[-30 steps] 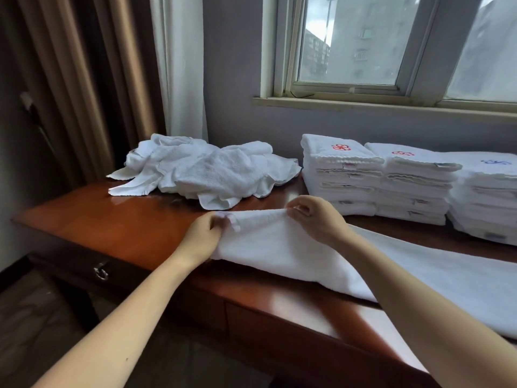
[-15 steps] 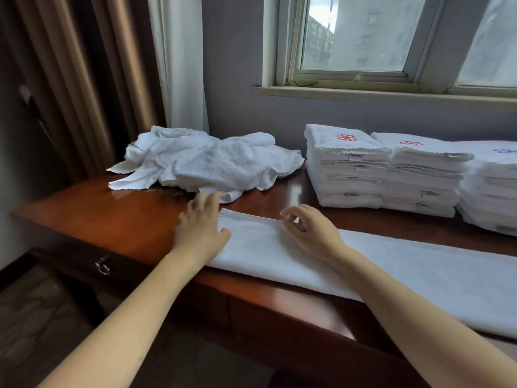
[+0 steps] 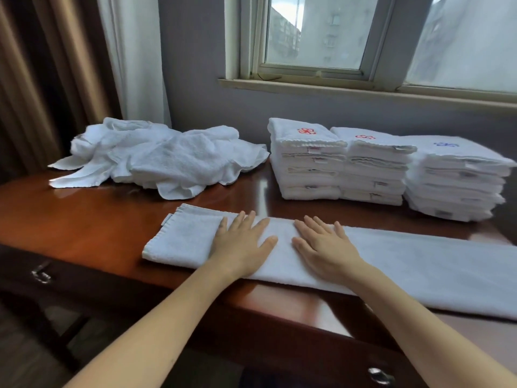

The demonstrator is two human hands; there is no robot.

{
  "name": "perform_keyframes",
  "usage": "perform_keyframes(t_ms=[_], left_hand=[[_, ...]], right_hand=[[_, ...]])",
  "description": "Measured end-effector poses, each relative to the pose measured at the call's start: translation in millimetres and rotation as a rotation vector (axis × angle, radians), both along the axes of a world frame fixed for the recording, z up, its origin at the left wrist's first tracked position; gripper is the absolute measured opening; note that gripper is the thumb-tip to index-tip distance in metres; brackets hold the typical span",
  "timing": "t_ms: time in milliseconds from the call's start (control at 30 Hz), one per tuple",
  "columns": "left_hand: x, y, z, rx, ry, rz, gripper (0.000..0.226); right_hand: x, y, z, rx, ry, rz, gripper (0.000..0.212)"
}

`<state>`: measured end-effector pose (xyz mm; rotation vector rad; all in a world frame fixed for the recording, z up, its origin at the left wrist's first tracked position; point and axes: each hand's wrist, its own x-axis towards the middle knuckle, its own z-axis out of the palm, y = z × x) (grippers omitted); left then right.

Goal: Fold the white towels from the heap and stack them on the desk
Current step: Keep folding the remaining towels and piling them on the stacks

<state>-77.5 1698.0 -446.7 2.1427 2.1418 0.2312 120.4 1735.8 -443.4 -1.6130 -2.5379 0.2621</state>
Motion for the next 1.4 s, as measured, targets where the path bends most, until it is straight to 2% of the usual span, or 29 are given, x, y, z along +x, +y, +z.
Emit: perform_keyframes(t_ms=[400,533,667,1067,1267,1400], left_hand=[[-82,-11,3,-0.027,0.06,0.076,0.063],[-84,-14,10,-0.063,0.053,0.087,0.062],[-53,-11,18,-0.062,-0.008,0.067,0.063],[162,24,20,0.024,-0.08,-0.473,0.055],[226,38,16,0.13,-0.022,-0.589,0.05],[233,47,5,0.087,0.025,-0.599,0.057]], right_hand=[[-86,0,-6,0.041,0.072,0.072,0.058],[-85,-1,-1,0.025,0.126,0.114,0.055],[-39,-1,3,0.035,0.096,0.062,0.055],[173,-17,18,0.079,0.017,-0.416,0.049],[227,-22,14,0.116,0.063,-0.582,0.038],[238,-23,4,0.127,0.083,-0.702,0.055]])
